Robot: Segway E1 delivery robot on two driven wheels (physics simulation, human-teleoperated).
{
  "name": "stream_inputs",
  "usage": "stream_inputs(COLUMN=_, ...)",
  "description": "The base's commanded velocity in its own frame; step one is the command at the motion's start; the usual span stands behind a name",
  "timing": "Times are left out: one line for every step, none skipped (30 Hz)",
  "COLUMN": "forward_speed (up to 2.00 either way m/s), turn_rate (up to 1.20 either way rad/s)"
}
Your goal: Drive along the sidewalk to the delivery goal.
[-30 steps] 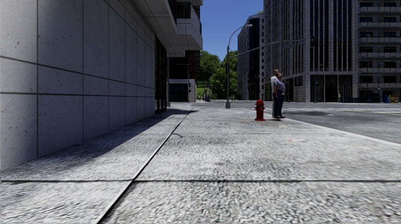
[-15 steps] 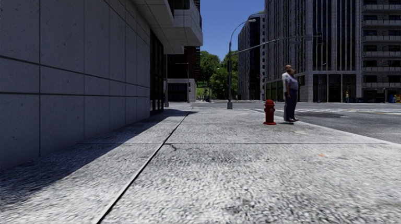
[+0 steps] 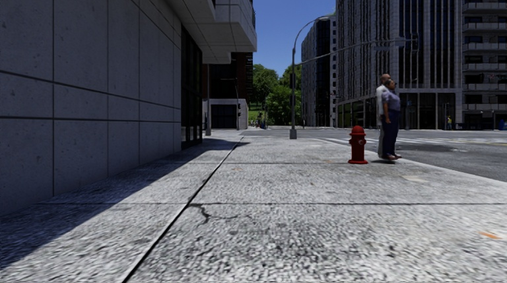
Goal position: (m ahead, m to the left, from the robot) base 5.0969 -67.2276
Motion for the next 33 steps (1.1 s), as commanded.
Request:
stream_inputs(forward_speed=2.0, turn_rate=0.0)
stream_inputs(forward_speed=2.0, turn_rate=0.0)
stream_inputs(forward_speed=2.0, turn_rate=0.0)
stream_inputs(forward_speed=2.0, turn_rate=0.0)
stream_inputs(forward_speed=2.0, turn_rate=0.0)
stream_inputs(forward_speed=2.0, turn_rate=0.0)
stream_inputs(forward_speed=2.0, turn_rate=0.0)
stream_inputs(forward_speed=2.0, turn_rate=0.0)
stream_inputs(forward_speed=2.0, turn_rate=0.0)
stream_inputs(forward_speed=2.0, turn_rate=0.0)
stream_inputs(forward_speed=2.0, turn_rate=0.0)
stream_inputs(forward_speed=2.0, turn_rate=0.0)
stream_inputs(forward_speed=2.0, turn_rate=0.0)
stream_inputs(forward_speed=2.0, turn_rate=0.0)
stream_inputs(forward_speed=2.0, turn_rate=0.0)
stream_inputs(forward_speed=2.0, turn_rate=0.0)
stream_inputs(forward_speed=2.0, turn_rate=0.0)
stream_inputs(forward_speed=2.0, turn_rate=0.0)
stream_inputs(forward_speed=2.0, turn_rate=0.0)
stream_inputs(forward_speed=2.0, turn_rate=0.0)
stream_inputs(forward_speed=2.0, turn_rate=0.0)
stream_inputs(forward_speed=2.0, turn_rate=0.0)
stream_inputs(forward_speed=2.0, turn_rate=0.0)
stream_inputs(forward_speed=2.0, turn_rate=0.0)
stream_inputs(forward_speed=2.0, turn_rate=0.0)
stream_inputs(forward_speed=2.0, turn_rate=0.0)
stream_inputs(forward_speed=2.0, turn_rate=0.0)
stream_inputs(forward_speed=2.0, turn_rate=0.0)
stream_inputs(forward_speed=2.0, turn_rate=0.0)
stream_inputs(forward_speed=2.0, turn_rate=0.0)
stream_inputs(forward_speed=2.0, turn_rate=0.0)
stream_inputs(forward_speed=2.0, turn_rate=0.0)
stream_inputs(forward_speed=2.0, turn_rate=0.0)
